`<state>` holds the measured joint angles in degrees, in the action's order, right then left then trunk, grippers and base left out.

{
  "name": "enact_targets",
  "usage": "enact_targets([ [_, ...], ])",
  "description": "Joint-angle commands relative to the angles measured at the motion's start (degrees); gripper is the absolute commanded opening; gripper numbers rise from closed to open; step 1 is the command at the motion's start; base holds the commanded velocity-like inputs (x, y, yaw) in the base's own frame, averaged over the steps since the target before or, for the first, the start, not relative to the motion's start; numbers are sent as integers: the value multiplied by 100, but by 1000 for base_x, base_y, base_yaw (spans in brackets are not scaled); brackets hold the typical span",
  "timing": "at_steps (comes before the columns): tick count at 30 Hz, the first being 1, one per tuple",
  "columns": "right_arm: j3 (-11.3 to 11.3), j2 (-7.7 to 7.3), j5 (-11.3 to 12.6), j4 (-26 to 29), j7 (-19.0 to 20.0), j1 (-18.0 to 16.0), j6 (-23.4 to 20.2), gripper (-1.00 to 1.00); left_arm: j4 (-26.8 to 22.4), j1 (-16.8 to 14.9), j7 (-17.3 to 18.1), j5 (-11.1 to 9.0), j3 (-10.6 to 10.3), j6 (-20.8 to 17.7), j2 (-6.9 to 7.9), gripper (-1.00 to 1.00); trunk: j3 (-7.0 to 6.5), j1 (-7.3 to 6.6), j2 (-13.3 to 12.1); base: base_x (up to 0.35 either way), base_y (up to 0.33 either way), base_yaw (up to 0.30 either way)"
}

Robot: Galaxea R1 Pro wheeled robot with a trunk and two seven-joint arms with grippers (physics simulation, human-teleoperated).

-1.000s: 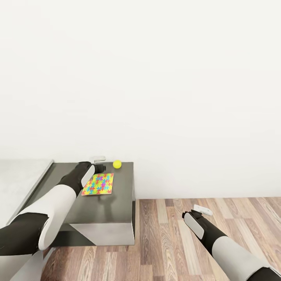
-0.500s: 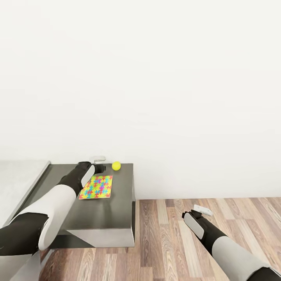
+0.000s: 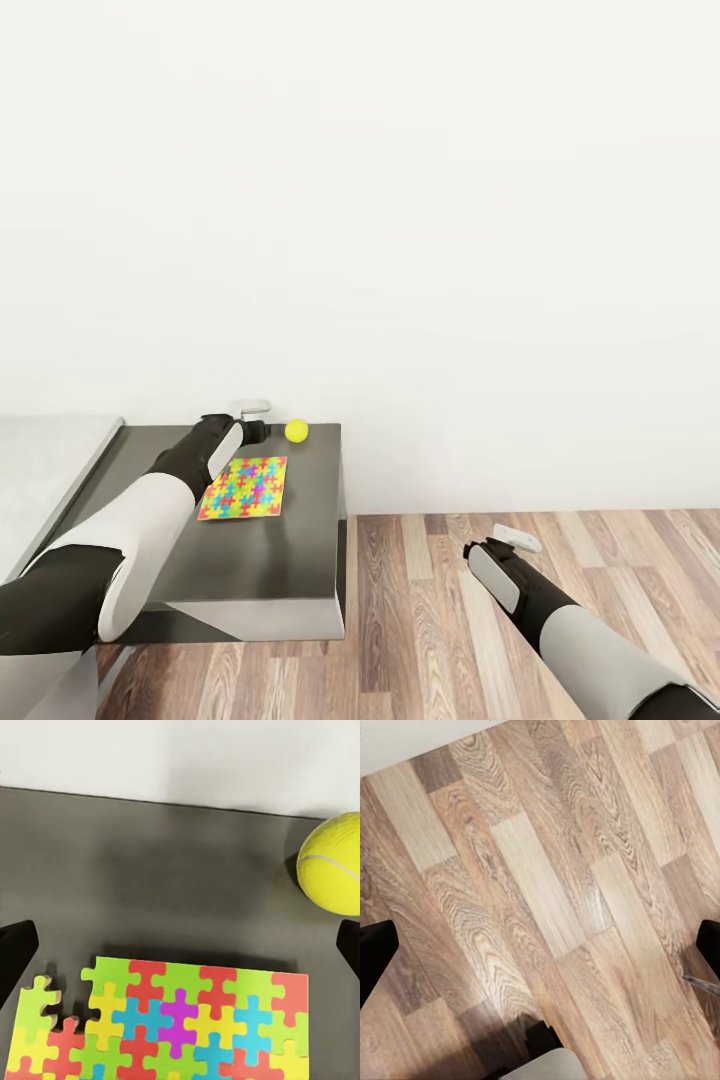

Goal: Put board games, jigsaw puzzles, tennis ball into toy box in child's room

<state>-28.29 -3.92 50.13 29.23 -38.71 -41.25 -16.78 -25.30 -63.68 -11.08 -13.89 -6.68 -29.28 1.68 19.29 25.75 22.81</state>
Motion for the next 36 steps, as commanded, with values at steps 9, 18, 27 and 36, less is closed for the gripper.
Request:
enact_targets([
  [9, -44, -4, 23, 13, -40, -6, -40, 100, -9, -4, -49, -60, -44, -33, 2, 100, 11, 3, 11, 117, 51, 0],
  [18, -45, -4, 23, 13, -40, -6, -39, 100, -9, -4, -52, -51, -44, -41, 13, 100, 11, 3, 11, -15, 27, 0],
  [27, -45, -4, 23, 13, -40, -6, -43, 100, -9, -4, -57, -44, -52, -43, 8, 100, 11, 3, 11, -59, 39, 0],
  [36, -45, 3, 23, 13, -40, -6, -44, 100, -9, -4, -60, -36, -53, -43, 8, 100, 18, 3, 11, 56, 1, 0],
])
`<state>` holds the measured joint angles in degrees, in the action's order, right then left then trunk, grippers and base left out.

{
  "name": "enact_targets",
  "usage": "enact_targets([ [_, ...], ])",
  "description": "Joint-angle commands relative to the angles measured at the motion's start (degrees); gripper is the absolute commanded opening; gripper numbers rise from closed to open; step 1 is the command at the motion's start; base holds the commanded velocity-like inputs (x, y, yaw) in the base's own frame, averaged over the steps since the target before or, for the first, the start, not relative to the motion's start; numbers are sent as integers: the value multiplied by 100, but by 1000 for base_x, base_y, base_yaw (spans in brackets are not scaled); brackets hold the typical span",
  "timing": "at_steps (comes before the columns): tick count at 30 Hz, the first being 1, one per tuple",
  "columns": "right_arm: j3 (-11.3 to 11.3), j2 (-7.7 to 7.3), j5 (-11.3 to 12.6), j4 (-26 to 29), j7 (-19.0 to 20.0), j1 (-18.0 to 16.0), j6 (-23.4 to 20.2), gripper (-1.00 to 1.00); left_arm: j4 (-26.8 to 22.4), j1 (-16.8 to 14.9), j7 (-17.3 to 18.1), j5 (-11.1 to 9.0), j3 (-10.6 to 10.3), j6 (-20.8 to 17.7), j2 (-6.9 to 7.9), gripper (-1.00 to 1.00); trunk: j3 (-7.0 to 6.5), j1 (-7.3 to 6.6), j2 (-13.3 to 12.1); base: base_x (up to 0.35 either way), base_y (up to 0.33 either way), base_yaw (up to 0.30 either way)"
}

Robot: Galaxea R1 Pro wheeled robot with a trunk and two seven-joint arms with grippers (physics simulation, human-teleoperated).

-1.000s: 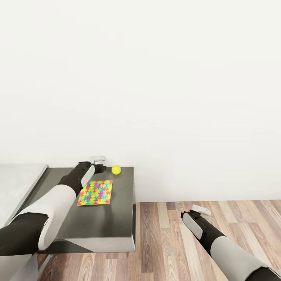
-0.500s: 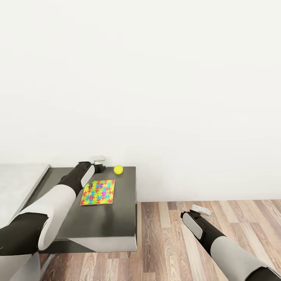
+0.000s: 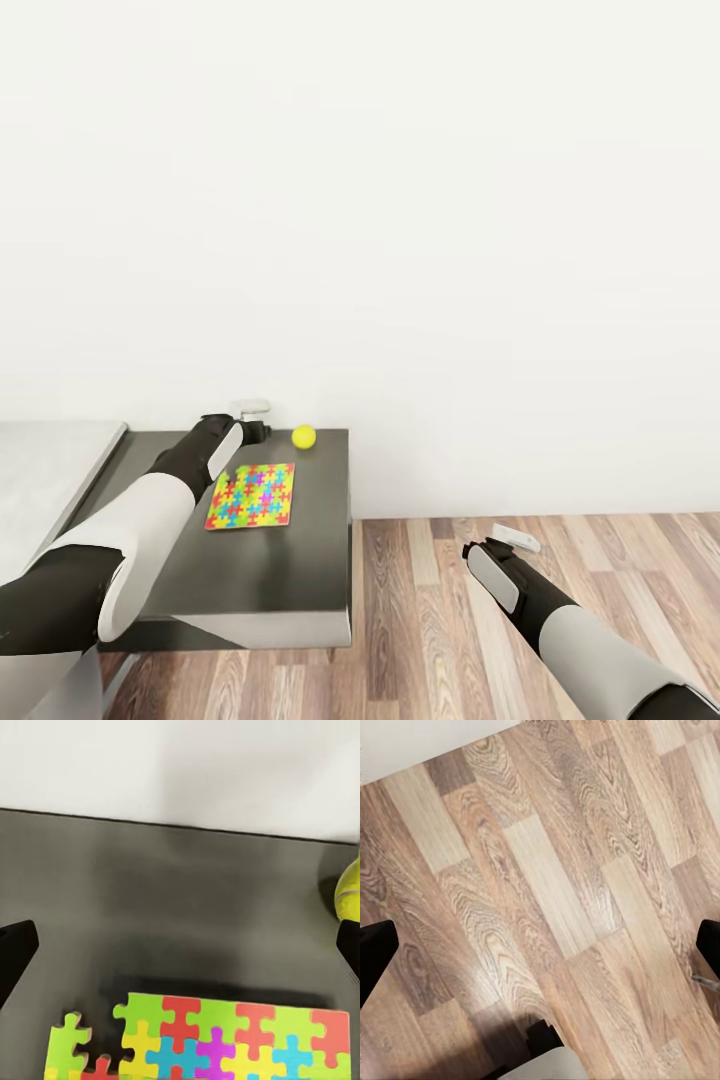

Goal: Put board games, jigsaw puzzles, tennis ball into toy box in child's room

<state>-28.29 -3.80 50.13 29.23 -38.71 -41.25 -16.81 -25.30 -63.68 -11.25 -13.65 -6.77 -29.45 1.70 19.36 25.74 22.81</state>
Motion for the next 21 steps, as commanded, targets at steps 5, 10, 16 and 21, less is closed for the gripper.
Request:
enact_targets([
  [5, -45, -8, 23, 13, -40, -6, -41, 100, -9, -4, -44, -52, -44, -25, 6, 100, 49, 5, 11, 44, 0, 0],
  [10, -45, -6, 30, 13, -40, -6, -41, 100, -9, -4, -44, -50, -44, -25, 6, 100, 94, 5, 11, 7, 0, 0],
  [16, -45, -9, 32, 13, -40, -6, -41, 100, -7, -4, -44, -50, -44, -25, 6, 100, 149, 5, 11, -28, 0, 0],
  [21, -45, -10, 32, 13, -40, -6, -41, 100, -7, -4, -45, -50, -44, -25, 6, 100, 196, 5, 11, -13, 0, 0],
])
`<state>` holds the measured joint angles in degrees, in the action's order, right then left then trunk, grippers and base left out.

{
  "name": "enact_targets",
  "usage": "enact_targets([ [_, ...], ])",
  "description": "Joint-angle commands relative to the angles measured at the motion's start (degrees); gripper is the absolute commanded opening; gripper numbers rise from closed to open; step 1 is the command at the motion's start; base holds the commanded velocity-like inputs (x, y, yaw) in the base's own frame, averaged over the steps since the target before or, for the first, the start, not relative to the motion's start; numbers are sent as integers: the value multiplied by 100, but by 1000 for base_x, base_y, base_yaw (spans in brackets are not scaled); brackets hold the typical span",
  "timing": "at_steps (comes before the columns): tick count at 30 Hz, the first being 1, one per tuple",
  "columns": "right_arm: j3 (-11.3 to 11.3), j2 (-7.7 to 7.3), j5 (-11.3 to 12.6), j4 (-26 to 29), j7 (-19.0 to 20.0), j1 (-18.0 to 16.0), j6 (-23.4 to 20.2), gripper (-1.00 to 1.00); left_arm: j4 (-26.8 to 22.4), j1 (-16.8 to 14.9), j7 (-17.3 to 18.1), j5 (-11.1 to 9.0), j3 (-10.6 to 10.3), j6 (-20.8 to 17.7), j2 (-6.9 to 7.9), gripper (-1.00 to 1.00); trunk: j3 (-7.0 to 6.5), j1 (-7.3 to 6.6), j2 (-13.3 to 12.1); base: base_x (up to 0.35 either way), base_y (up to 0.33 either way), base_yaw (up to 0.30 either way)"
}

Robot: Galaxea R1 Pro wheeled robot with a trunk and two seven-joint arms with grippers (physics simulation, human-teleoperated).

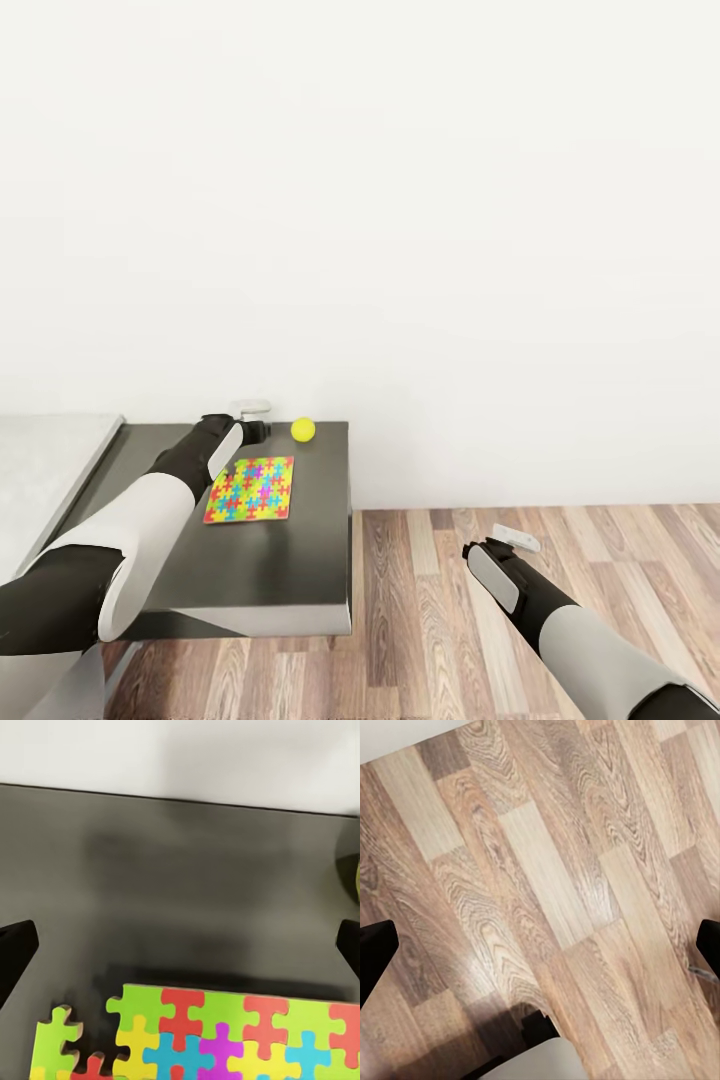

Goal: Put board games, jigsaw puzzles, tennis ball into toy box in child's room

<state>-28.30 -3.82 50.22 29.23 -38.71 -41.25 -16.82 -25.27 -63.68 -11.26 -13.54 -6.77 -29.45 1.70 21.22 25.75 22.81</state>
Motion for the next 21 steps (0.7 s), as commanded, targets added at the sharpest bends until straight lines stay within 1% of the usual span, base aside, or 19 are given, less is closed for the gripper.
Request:
enact_targets([
  [1, -45, -8, 23, 13, -40, -6, -40, 100, -8, -4, -44, -61, -44, -25, 6, 100, 20, 3, 11, -5, 0, 0],
  [21, -45, -5, 23, 13, -39, -6, -40, 100, -11, -4, -43, -61, -44, -17, 6, 100, 206, 3, 11, 0, 0, 0],
])
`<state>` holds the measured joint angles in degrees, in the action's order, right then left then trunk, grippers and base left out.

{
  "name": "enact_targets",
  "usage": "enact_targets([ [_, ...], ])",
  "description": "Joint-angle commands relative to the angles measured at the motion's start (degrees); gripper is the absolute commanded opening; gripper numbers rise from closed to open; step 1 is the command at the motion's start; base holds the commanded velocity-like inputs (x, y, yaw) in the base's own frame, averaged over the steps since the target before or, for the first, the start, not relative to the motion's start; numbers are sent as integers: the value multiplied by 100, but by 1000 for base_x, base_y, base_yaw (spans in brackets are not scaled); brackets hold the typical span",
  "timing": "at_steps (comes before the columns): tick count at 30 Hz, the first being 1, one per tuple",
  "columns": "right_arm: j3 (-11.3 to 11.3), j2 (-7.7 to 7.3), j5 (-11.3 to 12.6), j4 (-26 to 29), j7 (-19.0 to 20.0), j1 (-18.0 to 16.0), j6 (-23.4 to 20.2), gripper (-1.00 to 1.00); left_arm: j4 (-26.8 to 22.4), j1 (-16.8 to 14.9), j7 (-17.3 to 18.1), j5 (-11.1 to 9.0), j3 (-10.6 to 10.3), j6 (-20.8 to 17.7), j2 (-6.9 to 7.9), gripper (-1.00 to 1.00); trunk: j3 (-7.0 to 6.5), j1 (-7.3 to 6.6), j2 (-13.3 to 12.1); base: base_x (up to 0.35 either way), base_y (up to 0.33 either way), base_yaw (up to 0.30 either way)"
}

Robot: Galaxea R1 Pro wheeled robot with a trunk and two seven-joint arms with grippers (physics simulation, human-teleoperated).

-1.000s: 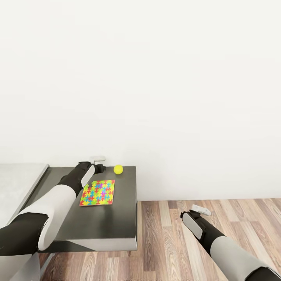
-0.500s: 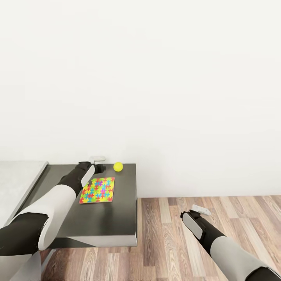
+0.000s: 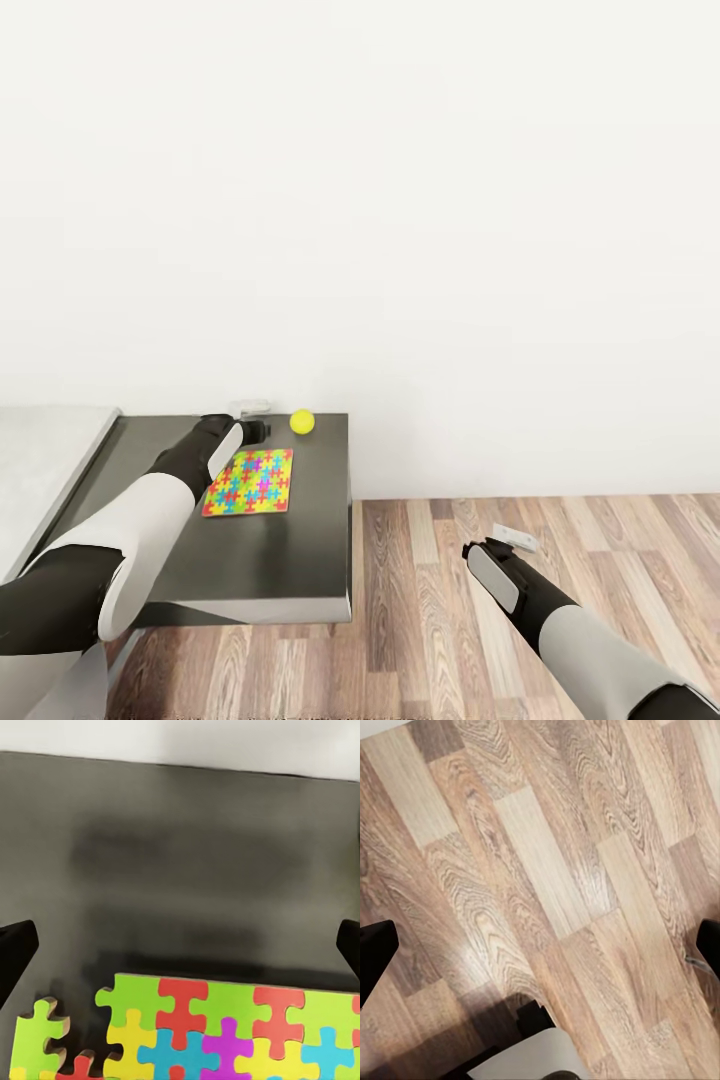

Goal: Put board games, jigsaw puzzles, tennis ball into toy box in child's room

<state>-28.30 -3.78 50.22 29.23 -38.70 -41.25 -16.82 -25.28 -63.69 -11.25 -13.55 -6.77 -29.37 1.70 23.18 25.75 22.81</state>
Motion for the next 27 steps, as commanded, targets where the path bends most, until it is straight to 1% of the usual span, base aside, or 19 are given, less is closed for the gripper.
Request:
enact_targets([
  [1, -45, -8, 23, 13, -38, -6, -40, 100, -10, -3, -44, -61, -44, -25, 6, 100, 19, 3, 11, 0, 0, 0],
  [27, -45, -8, 23, 13, -40, -6, -40, 100, -8, -3, -53, -60, -41, -11, 50, 100, 261, 3, 11, 0, 0, 0],
])
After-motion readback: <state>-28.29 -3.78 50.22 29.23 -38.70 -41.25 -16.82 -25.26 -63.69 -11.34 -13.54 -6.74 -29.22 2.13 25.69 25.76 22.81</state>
